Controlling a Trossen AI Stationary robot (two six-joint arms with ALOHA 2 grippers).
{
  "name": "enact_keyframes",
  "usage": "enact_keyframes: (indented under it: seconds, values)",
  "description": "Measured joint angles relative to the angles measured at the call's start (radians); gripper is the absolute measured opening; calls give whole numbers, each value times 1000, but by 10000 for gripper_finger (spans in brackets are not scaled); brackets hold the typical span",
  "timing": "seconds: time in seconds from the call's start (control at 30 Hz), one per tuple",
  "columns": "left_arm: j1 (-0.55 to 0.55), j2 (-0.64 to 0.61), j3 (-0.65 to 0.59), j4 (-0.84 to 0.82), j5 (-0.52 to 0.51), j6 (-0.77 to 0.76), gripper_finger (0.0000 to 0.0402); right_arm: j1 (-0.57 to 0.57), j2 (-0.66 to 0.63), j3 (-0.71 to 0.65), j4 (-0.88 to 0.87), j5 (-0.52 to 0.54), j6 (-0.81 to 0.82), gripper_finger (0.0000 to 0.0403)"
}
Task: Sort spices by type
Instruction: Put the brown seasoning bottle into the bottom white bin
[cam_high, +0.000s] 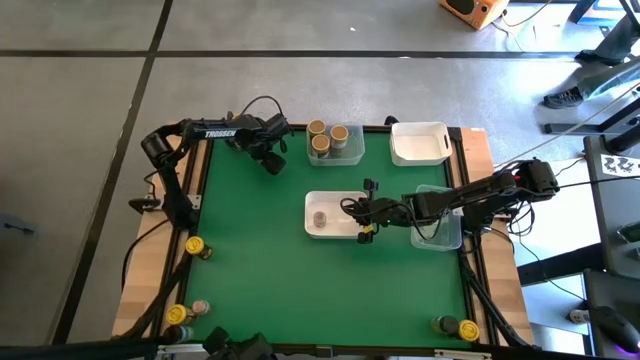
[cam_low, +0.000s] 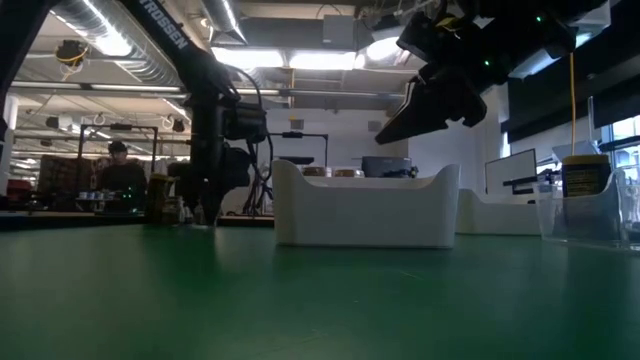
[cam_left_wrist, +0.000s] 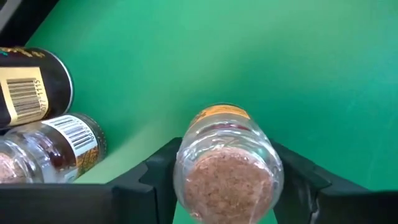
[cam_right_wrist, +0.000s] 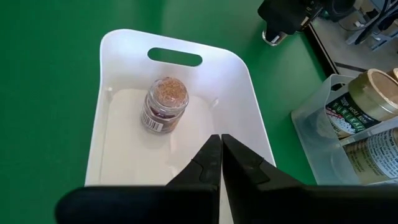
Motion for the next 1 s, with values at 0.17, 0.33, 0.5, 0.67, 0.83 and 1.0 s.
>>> enact_keyframes:
  seconds: [0.17, 0.33, 0.5, 0.67, 0.83, 1.0]
  values:
    - [-29, -20, 2, -11, -2, 10, 185, 0, 0, 0, 0, 0, 0, 14]
    - [-89, -78, 19, -26, -3, 4, 187, 0, 0, 0, 0, 0, 0, 14]
    - [-187, -143, 60, -60, 4, -27, 187, 0, 0, 0, 0, 0, 0, 14]
    - [-323, -197, 104, -47, 30, -44, 189, 0, 0, 0, 1, 0, 0, 14]
    - [-464, -200, 144, 10, 68, -37, 190, 0, 0, 0, 2, 0, 0, 14]
    - [-575, -201, 157, 113, 70, -50, 190, 0, 0, 0, 2, 0, -1, 14]
